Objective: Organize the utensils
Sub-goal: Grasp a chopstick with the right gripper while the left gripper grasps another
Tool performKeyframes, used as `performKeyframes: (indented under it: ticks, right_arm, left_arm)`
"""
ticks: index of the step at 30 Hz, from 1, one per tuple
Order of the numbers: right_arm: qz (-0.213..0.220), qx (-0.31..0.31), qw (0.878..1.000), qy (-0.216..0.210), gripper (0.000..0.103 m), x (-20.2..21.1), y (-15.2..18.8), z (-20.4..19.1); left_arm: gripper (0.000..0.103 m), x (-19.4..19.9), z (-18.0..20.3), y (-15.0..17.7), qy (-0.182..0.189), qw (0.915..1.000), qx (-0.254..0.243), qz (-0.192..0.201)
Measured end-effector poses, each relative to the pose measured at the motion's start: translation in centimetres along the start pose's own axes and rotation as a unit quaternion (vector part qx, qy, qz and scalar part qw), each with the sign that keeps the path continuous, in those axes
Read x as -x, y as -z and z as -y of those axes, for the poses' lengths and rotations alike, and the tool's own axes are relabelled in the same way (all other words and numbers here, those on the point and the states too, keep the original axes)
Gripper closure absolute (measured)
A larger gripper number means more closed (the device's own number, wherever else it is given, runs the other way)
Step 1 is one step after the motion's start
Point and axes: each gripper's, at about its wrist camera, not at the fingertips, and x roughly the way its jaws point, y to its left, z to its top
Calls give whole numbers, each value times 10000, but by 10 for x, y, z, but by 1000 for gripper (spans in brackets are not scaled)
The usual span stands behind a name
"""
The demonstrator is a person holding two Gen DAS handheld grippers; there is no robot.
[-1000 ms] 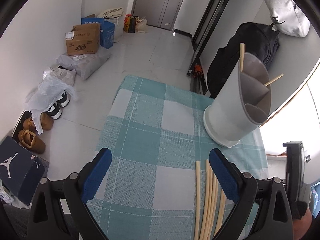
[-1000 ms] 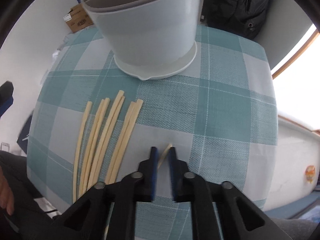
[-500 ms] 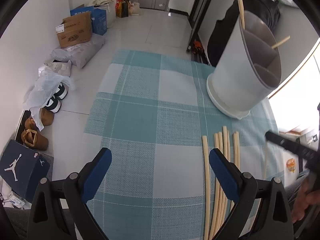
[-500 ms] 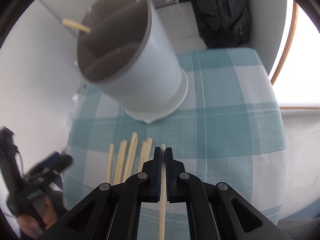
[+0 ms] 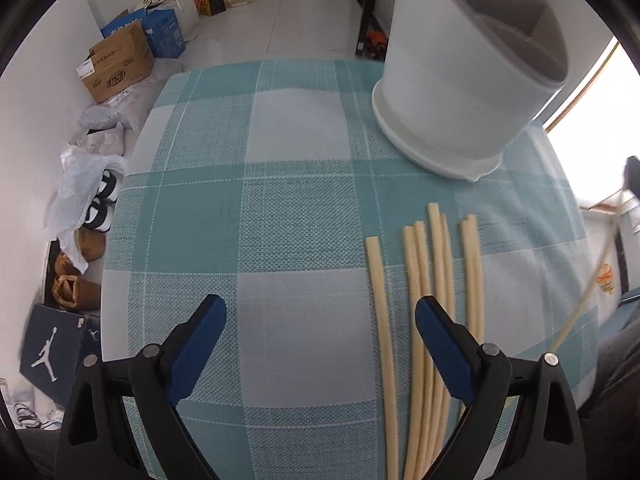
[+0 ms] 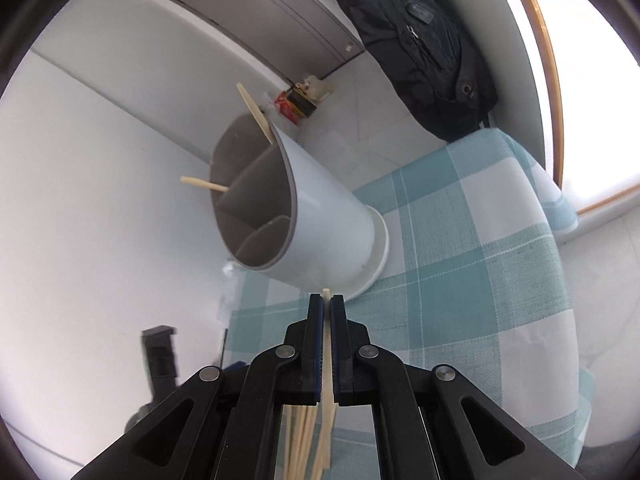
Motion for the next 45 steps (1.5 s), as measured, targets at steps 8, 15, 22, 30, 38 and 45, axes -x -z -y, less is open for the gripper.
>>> performKeyframes:
  ticks: [8, 15, 22, 30, 38, 45]
  right_arm:
    - [166, 229, 9994, -218, 101, 18, 3, -4]
    - [333, 380, 9982, -310, 101, 29, 1, -7]
    - [415, 490, 9975, -277, 101, 35, 3, -8]
    - [557, 559, 9965, -265, 101, 41, 6, -13]
    - [629, 601, 9959, -234, 101, 41, 9, -16]
    - [654, 579, 9959, -217, 101, 40, 10, -16]
  left_arm:
    - [33, -4, 2, -5, -158, 9997, -119, -156]
    - [75, -6, 19, -18, -90, 9996, -209, -187]
    - [100, -7, 15, -20, 150, 9998, -53, -78]
    - [101, 4, 6, -16, 421, 9987, 233, 166]
    - [101, 26, 11, -16, 657, 9966, 116, 476]
    - [101, 55, 12, -21, 753, 9928, 269, 888]
